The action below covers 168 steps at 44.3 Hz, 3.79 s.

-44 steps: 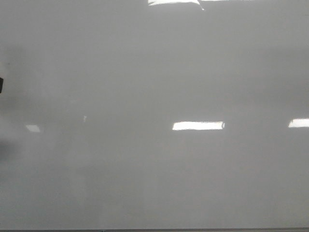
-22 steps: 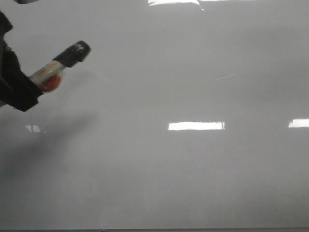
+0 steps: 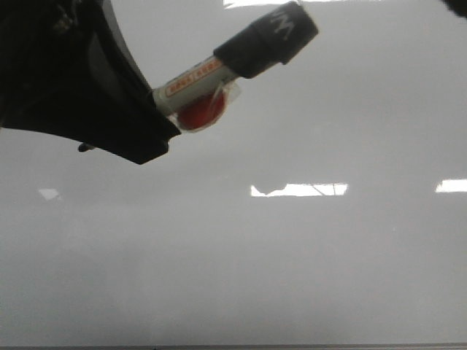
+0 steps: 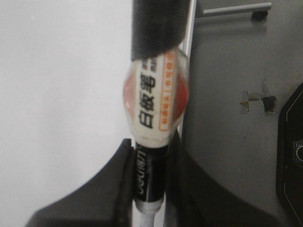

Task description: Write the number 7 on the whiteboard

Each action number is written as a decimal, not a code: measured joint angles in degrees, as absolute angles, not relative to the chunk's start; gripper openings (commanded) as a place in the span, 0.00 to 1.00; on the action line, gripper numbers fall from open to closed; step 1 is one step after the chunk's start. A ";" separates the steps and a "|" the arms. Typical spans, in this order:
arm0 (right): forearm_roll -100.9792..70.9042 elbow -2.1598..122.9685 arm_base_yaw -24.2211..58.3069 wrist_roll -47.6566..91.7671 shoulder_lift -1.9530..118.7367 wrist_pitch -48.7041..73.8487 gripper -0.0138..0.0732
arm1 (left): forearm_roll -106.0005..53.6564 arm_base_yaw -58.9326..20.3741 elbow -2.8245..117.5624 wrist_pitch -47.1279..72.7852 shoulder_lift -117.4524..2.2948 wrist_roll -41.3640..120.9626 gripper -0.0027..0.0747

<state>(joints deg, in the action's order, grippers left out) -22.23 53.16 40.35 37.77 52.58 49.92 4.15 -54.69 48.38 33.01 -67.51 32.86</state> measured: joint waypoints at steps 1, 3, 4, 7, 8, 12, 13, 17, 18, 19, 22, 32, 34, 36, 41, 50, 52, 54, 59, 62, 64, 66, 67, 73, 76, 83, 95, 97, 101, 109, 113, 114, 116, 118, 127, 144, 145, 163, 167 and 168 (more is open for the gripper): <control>-22.23 53.30 41.38 38.02 53.19 49.13 0.83 | 4.15 -55.15 48.38 33.01 -67.51 32.86 0.01; -22.34 53.55 42.76 38.35 54.11 47.85 0.83 | 4.19 -55.64 48.38 32.93 -67.43 32.86 0.01; -22.34 53.66 43.56 38.47 54.73 46.98 0.83 | 4.19 -55.99 48.38 32.93 -67.43 32.86 0.01; -22.45 54.06 45.20 39.19 56.44 45.01 0.83 | 4.19 -56.59 48.38 32.48 -67.43 32.86 0.01; -22.45 54.17 45.58 39.33 57.03 44.61 0.83 | 4.19 -56.67 48.38 32.30 -67.43 32.86 0.01; -22.45 54.93 46.55 39.67 59.82 43.81 0.83 | 4.19 -56.97 48.38 31.48 -67.43 32.86 0.01; -22.45 55.15 46.69 39.67 60.45 43.81 0.83 | 4.19 -56.97 48.38 31.35 -67.43 32.86 0.01; -22.45 55.88 46.79 39.80 62.89 43.45 0.83 | 4.19 -56.97 48.38 31.23 -67.43 32.86 0.01; -22.45 55.97 46.79 39.92 63.35 43.43 0.83 | 4.19 -56.97 48.38 31.23 -67.43 32.86 0.01; -22.45 56.14 46.79 40.15 63.76 43.35 0.83 | 4.19 -56.97 48.38 31.23 -67.43 32.86 0.01; -22.45 56.39 46.79 40.25 64.92 43.30 0.81 | 4.19 -56.97 48.38 31.23 -67.39 32.86 0.01; -22.45 56.65 46.79 40.25 66.61 43.07 0.49 | 4.19 -56.97 48.38 31.01 -65.80 32.86 0.01; -22.45 56.65 46.79 40.25 66.61 42.80 0.44 | 4.19 -56.97 48.38 31.01 -65.54 32.86 0.01; -22.32 56.65 46.79 40.25 66.61 42.62 0.40 | 4.19 -57.06 48.38 31.23 -65.35 32.97 0.01; -21.84 56.65 46.79 40.25 66.61 42.24 0.33 | 4.04 -57.20 48.38 31.55 -65.26 32.83 0.01; -21.74 57.02 46.79 40.25 66.61 42.37 0.07 | 3.91 -57.20 48.38 31.55 -65.14 32.83 0.01; -21.71 57.28 46.79 40.25 66.61 42.49 0.09 | 3.91 -57.20 48.38 31.55 -65.14 32.74 0.02; -21.59 57.40 46.79 40.25 66.61 42.62 0.08 | 3.91 -57.20 48.38 31.44 -65.05 32.74 0.05; -21.44 57.51 46.79 40.25 66.61 42.71 0.08 | 3.91 -57.20 48.38 31.34 -64.92 32.74 0.37; -21.44 57.60 46.68 40.25 66.61 42.93 0.08 | 3.91 -57.20 48.38 31.34 -64.92 32.85 0.59; -21.76 57.76 46.55 40.25 66.61 43.30 0.08 | 4.03 -57.20 48.38 30.78 -64.92 32.85 0.71; -22.29 57.74 46.09 40.25 66.61 43.79 0.08 | 4.03 -57.20 48.38 30.37 -64.92 32.85 0.80; -22.42 57.74 45.92 40.25 66.61 44.18 0.08 | 4.03 -57.20 48.38 30.11 -64.92 32.85 0.82; -22.50 56.83 42.70 40.15 64.72 45.53 0.09 | 4.03 -57.20 48.38 29.19 -64.92 32.85 0.83; -22.50 55.50 40.32 40.15 62.72 45.68 0.09 | 4.03 -57.20 48.38 28.96 -64.92 32.85 0.83; -22.50 51.76 32.81 39.25 58.10 43.50 0.09 | 4.13 -57.20 48.38 28.82 -64.92 32.85 0.83; -22.50 50.41 26.79 38.35 58.58 29.58 0.08 | 4.13 -57.20 48.38 28.78 -64.92 32.85 0.33; -22.62 50.41 26.71 38.30 59.01 27.89 0.08 | 4.13 -57.20 48.38 28.78 -64.92 32.85 0.24; -22.84 50.30 26.71 38.30 59.34 24.99 0.08 | 4.13 -57.20 48.38 28.78 -64.92 32.85 0.07; -25.61 51.73 26.71 38.20 63.27 21.28 0.08 | 4.23 -57.20 48.38 28.78 -64.92 32.85 0.01; -26.72 54.56 26.71 38.20 67.39 20.16 0.08 | 4.23 -57.20 48.38 28.78 -64.92 32.85 0.01; -26.98 55.30 26.71 38.20 68.35 19.90 0.08 | 4.23 -57.20 48.38 28.78 -64.92 32.85 0.01; -27.41 57.08 26.71 38.20 70.74 19.81 0.08 | 4.23 -57.20 48.38 28.78 -64.92 32.85 0.01; -27.86 58.81 26.71 38.20 73.18 19.66 0.08 | 4.23 -57.20 48.38 28.78 -64.92 32.85 0.01; -29.17 64.43 26.71 38.20 81.81 18.93 0.08 | 4.23 -57.20 48.38 28.78 -64.92 32.85 0.01; -29.77 65.76 26.67 38.20 85.38 16.33 0.08 | 4.23 -57.20 48.38 28.78 -64.92 32.85 0.01; -29.77 65.76 26.67 38.20 85.38 16.31 0.08 | 4.23 -57.20 48.38 28.78 -64.92 32.85 0.01; -30.65 65.89 22.97 38.20 85.38 18.32 0.08 | 4.23 -57.20 48.38 28.78 -64.92 32.85 0.01; -31.03 65.89 20.93 38.20 85.05 21.20 0.09 | 4.23 -57.20 48.38 28.78 -64.92 32.85 0.01; -31.16 65.89 20.43 38.32 84.88 21.59 0.09 | 4.23 -57.20 48.38 28.78 -64.92 32.85 0.01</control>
<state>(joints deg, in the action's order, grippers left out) -31.16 65.89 20.43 38.32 84.88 21.59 4.23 -57.20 48.38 28.78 -64.92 32.85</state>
